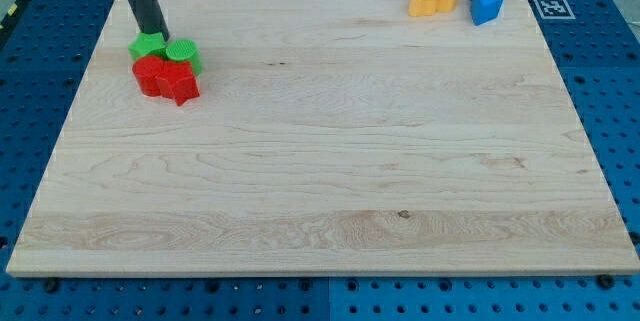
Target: Push the green star into the red circle
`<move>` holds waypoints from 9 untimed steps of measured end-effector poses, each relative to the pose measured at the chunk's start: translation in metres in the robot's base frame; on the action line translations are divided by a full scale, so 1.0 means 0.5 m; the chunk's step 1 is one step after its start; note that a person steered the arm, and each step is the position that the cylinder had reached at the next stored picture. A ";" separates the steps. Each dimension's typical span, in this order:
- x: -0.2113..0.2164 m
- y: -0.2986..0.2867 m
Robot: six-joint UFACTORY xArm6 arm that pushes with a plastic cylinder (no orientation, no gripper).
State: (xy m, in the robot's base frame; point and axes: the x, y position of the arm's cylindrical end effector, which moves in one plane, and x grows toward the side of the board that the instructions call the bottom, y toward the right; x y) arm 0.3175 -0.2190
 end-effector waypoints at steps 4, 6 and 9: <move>0.007 0.018; 0.065 0.018; -0.033 0.089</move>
